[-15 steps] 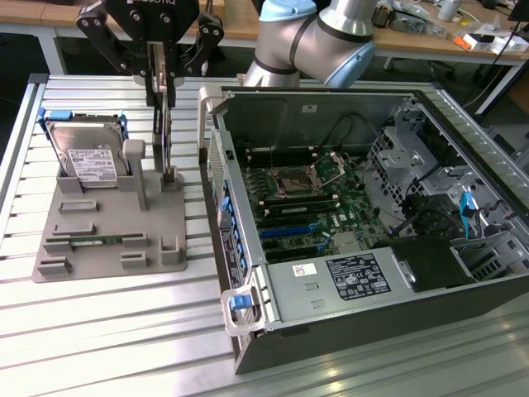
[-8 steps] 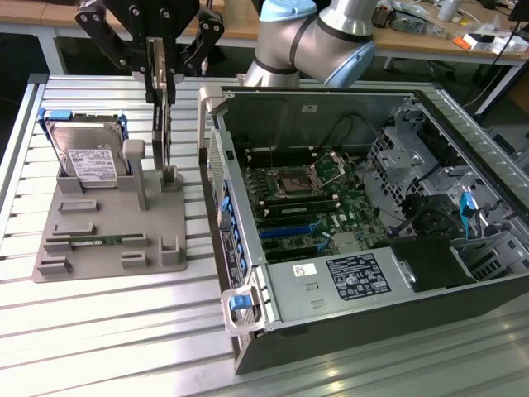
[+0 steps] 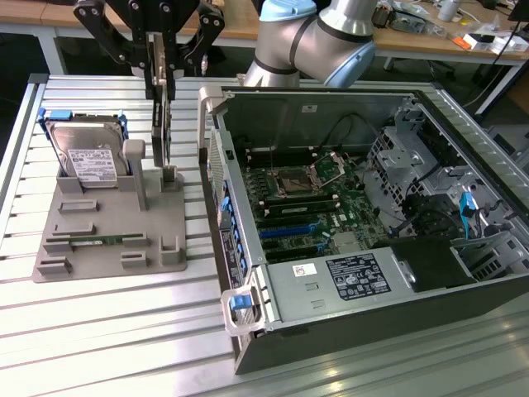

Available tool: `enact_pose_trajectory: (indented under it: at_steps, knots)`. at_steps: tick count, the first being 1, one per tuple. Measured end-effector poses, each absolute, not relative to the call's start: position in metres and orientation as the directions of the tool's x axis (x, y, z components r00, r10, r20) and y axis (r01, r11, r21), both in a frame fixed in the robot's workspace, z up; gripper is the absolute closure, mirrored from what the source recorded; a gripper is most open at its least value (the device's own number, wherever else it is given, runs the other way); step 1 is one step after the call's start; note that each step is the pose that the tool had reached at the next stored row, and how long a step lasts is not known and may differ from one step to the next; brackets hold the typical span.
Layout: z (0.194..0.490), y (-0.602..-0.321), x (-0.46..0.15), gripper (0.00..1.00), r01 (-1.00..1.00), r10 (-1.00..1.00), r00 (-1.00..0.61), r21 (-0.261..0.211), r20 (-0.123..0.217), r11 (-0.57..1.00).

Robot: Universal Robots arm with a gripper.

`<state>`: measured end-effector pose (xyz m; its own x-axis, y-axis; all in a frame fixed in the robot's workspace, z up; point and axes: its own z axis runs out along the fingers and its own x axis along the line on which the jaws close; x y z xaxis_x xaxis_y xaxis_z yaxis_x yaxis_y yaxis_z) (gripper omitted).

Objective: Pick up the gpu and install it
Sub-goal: 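Pick up the gpu and move the gpu toward the slot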

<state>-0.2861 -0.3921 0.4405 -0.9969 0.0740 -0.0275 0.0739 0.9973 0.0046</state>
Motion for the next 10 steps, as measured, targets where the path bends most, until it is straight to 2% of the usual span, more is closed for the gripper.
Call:
enact_pose_trajectory:
  at_steps: [10]
  knots:
    - [0.4453,-0.3921,-0.2861,0.75,0.074,0.074,-0.997,0.005,-0.027,0.997]
